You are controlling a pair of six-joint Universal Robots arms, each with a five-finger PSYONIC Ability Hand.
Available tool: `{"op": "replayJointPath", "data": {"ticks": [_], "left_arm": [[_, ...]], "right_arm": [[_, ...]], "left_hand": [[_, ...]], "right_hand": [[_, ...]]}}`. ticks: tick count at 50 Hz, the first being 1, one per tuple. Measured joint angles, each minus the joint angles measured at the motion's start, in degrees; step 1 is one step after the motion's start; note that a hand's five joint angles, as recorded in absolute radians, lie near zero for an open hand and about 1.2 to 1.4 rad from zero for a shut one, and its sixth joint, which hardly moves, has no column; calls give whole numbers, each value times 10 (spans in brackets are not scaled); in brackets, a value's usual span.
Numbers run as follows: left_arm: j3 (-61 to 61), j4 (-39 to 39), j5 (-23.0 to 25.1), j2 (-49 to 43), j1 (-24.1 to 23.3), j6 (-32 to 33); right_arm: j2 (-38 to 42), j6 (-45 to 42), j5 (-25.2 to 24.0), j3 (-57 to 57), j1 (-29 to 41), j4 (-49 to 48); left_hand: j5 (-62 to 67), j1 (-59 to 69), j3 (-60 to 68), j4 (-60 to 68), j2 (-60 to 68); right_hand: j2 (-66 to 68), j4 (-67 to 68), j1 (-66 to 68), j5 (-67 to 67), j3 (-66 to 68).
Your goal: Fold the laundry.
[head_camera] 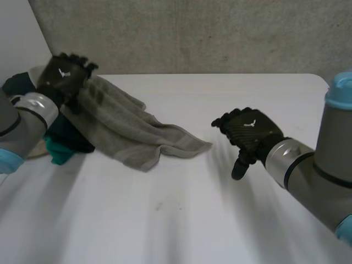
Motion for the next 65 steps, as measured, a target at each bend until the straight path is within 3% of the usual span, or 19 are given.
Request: {"op": "replayJointPath", "data": {"ticks": [5,9,11,12,13,15,21,27,31,38,43,44,45,46,50,55,65], "left_arm": [[32,3,24,-83,14,102],[48,4,29,-115,15,123],[69,10,35,-145,12,120],[73,15,36,-150,10,115],[77,22,38,-153,7,107],[81,36,40,-153,-1,88],[70,78,31,-89,-50,-11],[57,105,-3,3,-132,-176],[62,106,-35,17,-197,-285],[80,66,-101,-66,-317,-361],[86,30,-121,-109,-361,-378],[87,15,-125,-121,-377,-391],[87,15,-125,-121,-377,-391],[87,4,-127,-123,-387,-405],[80,-2,-130,-92,-379,-422],[55,3,-127,-27,-310,-408],[11,5,-88,20,-176,-279]], "right_arm": [[6,1,0,10,2,-4],[8,1,0,15,0,-7],[12,0,1,19,-3,-15],[13,0,1,19,-4,-17],[14,0,2,20,-5,-19],[15,-1,4,20,-7,-22],[15,-1,10,15,-13,-25],[12,1,16,5,-23,-28],[9,3,27,0,-38,-36],[8,6,46,-2,-60,-59],[8,7,48,-2,-68,-65],[9,7,48,-2,-70,-66],[9,7,48,-2,-70,-66],[11,7,48,-2,-72,-66],[13,5,45,-2,-72,-66],[13,1,43,-6,-70,-63],[12,3,44,-10,-61,-20]], "left_hand": [[17,28,19,23,24],[17,28,19,23,24],[211,259,213,224,231],[211,259,213,224,231],[404,478,418,420,430],[497,547,501,513,518],[523,548,554,565,566],[523,548,559,570,568],[523,548,560,570,568],[523,548,560,570,568],[503,521,515,525,520],[339,328,346,351,349],[339,328,346,351,349],[237,223,247,249,247],[89,108,103,103,103],[54,89,67,67,69],[50,89,65,62,65]], "right_hand": [[0,0,0,0,0],[0,0,0,0,0],[0,0,0,0,0],[0,0,0,0,0],[0,0,0,0,0],[0,0,0,0,0],[0,0,0,0,0],[0,0,0,0,0],[0,0,0,0,0],[0,0,0,0,0],[0,0,0,0,0],[0,0,0,0,0],[0,0,0,0,0],[0,0,0,0,0],[0,0,0,0,0],[0,0,0,0,0],[0,0,0,0,0]]}}
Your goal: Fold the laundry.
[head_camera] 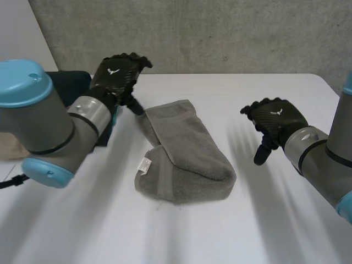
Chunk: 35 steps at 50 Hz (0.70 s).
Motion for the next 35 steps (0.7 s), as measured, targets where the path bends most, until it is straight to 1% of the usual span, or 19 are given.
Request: {"op": "replayJointPath", "data": {"ticks": [3,8,11,13,15,19,22,24,25,26,27,28,29,31,32,33,34,35], "left_arm": [[-5,-1,36,-13,25,47],[2,-1,111,-61,47,105],[12,-1,150,-91,48,122],[18,-1,164,-104,48,126],[28,-2,189,-130,44,130],[38,-4,208,-160,33,135],[42,-5,212,-177,20,149],[42,-6,212,-184,11,163],[43,-6,211,-187,5,174],[43,-7,211,-189,1,181],[43,-8,210,-191,-3,190],[42,-10,209,-192,-8,198],[42,-13,207,-192,-15,207],[42,-19,205,-192,-24,216],[41,-24,204,-191,-30,220],[41,-29,202,-190,-35,222],[41,-34,200,-189,-40,224],[41,-40,198,-188,-45,224]], "right_arm": [[1,9,-1,1,11,25],[13,55,0,7,47,35],[28,93,1,14,64,16],[37,108,2,18,70,4],[55,131,4,25,80,-26],[85,146,7,31,90,-68],[110,147,8,32,94,-89],[125,147,10,31,95,-97],[132,146,11,30,96,-100],[135,146,11,29,96,-102],[141,145,13,28,96,-104],[145,143,15,27,96,-105],[149,141,17,25,95,-107],[152,137,20,22,95,-108],[153,134,23,21,94,-108],[152,130,26,20,93,-108],[151,126,29,20,93,-108],[150,123,32,19,92,-108]], "left_hand": [[0,0,0,0,0],[2,0,0,1,0],[10,0,1,6,2],[11,0,1,6,2],[11,0,1,6,2],[12,0,1,6,2],[21,4,7,15,12],[60,39,47,55,50],[77,58,69,72,73],[142,134,130,139,140],[181,180,171,180,176],[198,199,188,198,193],[295,303,288,298,294],[385,384,379,388,384],[430,421,424,435,430],[463,440,458,470,464],[469,442,466,477,474],[469,442,466,477,474]], "right_hand": [[0,0,0,0,0],[0,0,0,0,0],[0,0,0,0,0],[0,0,0,0,0],[0,0,0,0,0],[0,0,0,0,0],[0,0,0,0,0],[7,6,5,5,6],[26,25,15,20,26],[47,49,34,44,48],[93,94,85,89,93],[152,152,148,146,151],[228,226,224,218,226],[367,353,341,343,361],[455,442,417,430,449],[500,489,453,477,493],[531,529,473,514,526],[538,538,475,521,535]]}}
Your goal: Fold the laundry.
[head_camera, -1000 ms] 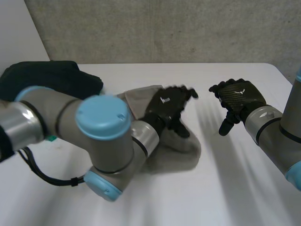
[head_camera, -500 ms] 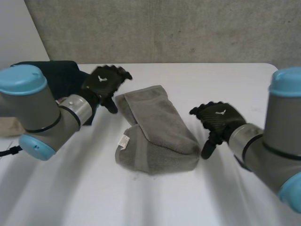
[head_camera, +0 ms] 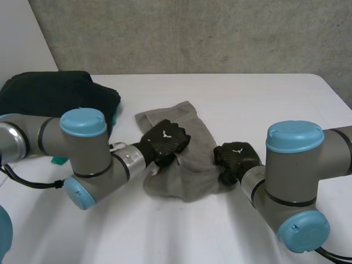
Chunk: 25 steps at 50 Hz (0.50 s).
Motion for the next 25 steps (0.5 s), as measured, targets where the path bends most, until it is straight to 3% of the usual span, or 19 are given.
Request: {"op": "replayJointPath", "data": {"ticks": [8,13,17,18,19,23,25], "left_arm": [[-8,-68,-47,60,-55,-32],[-31,-88,-83,145,-102,-153],[-54,-78,-104,197,-132,-273],[-54,-78,-104,197,-132,-273],[-64,-61,-115,207,-143,-321],[-77,-13,-148,196,-157,-380],[-77,12,-170,176,-160,-393]], "right_arm": [[-62,-85,31,-10,-9,1],[-112,-190,31,-48,-33,0],[-122,-252,12,-89,-48,-8],[-122,-252,12,-89,-48,-8],[-110,-269,-10,-108,-51,-18],[-65,-281,-58,-130,-51,-46],[-31,-282,-83,-136,-50,-67]], "left_hand": [[16,0,30,30,28],[16,0,30,30,28],[21,0,30,30,28],[21,0,30,30,28],[29,0,30,30,28],[22,-5,20,19,17],[-53,-58,-58,-62,-69]], "right_hand": [[7,30,0,9,20],[7,30,0,9,20],[7,30,11,9,20],[7,30,11,9,20],[7,30,11,9,20],[6,30,17,9,20],[5,29,16,9,18]]}}
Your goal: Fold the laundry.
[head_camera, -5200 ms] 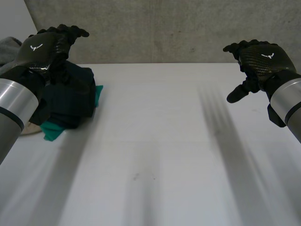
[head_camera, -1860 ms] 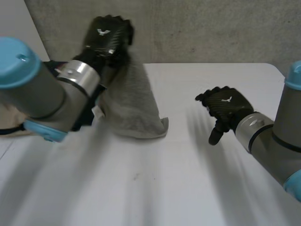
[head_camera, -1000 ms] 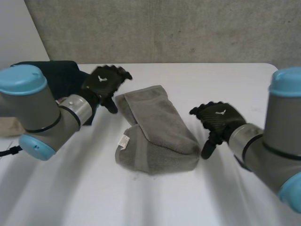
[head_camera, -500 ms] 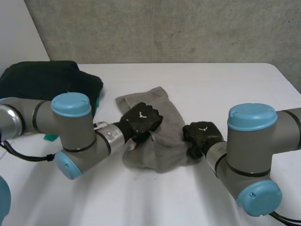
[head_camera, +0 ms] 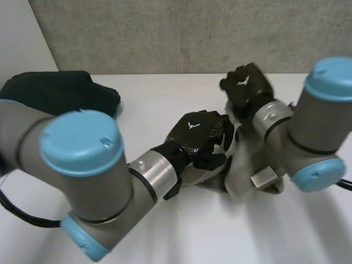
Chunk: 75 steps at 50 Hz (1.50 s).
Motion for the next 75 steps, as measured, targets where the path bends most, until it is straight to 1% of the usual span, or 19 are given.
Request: {"op": "replayJointPath", "data": {"ticks": [2,4,6,7,8,9,12,19,24,27,31,37,46,53,55,57,59,63,75], "left_arm": [[3,16,-18,-17,-1,-2],[9,29,-43,-40,-1,5],[15,33,-64,-56,0,18],[16,33,-72,-61,1,26],[17,32,-82,-64,4,37],[18,29,-89,-66,7,50],[13,16,-103,-54,19,85],[-19,-6,-107,9,42,136],[-73,-11,-105,56,63,172],[-110,-12,-105,64,80,196],[-145,-11,-107,59,95,216],[-165,-9,-111,18,100,214],[-144,-10,-106,-26,94,156],[-117,-8,-98,-45,87,136],[-101,-7,-91,-55,80,134],[-91,-7,-88,-63,75,131],[-77,-7,-85,-72,68,125],[-49,-8,-83,-93,57,107],[59,-11,-85,-183,23,69]], "right_arm": [[24,1,-12,-3,0,-16],[54,2,-20,-6,1,-36],[72,5,-17,-7,0,-49],[77,6,-14,-7,-1,-53],[79,8,-8,-7,-2,-57],[78,10,-1,-7,-5,-59],[64,17,18,-3,-15,-58],[-10,45,42,24,-39,0],[-90,101,55,63,-56,126],[-120,145,54,98,-61,195],[-136,185,48,142,-63,227],[-137,258,38,243,-59,157],[-79,339,46,278,-34,41],[-21,337,75,252,-19,-16],[-5,319,91,239,-19,-29],[0,307,101,234,-20,-33],[-1,294,112,230,-22,-36],[-28,277,123,228,-25,-35],[-206,193,109,225,-28,27]], "left_hand": [[-74,-75,-74,-75,-70],[-174,-186,-173,-176,-177],[-237,-241,-234,-238,-237],[-237,-241,-234,-238,-237],[-346,-350,-340,-346,-338],[-377,-380,-374,-377,-373],[-427,-410,-419,-425,-417],[-431,-410,-425,-430,-420],[-431,-410,-425,-430,-420],[-428,-409,-424,-428,-418],[-422,-407,-424,-424,-417],[-370,-363,-374,-374,-369],[-361,-357,-366,-365,-361],[-375,-358,-371,-376,-366],[-380,-359,-373,-379,-368],[-385,-366,-379,-385,-374],[-397,-375,-392,-397,-386],[-403,-375,-394,-402,-391],[-401,-375,-394,-401,-391]], "right_hand": [[-75,-87,-52,-60,-79],[-275,-266,-246,-254,-259],[-468,-469,-432,-456,-461],[-504,-510,-465,-491,-500],[-536,-547,-490,-522,-537],[-542,-560,-491,-530,-549],[-543,-567,-491,-530,-553],[-543,-567,-491,-530,-553],[-538,-557,-489,-523,-543],[-492,-513,-456,-480,-499],[-484,-499,-443,-466,-487],[-484,-490,-436,-456,-479],[-474,-482,-424,-447,-469],[-267,-292,-229,-264,-278],[-87,-116,-86,-90,-104],[-13,-39,-24,-18,-29],[-4,-12,-23,-7,-8],[-4,-5,-23,-7,-5],[-4,-1,-23,-2,3]]}}
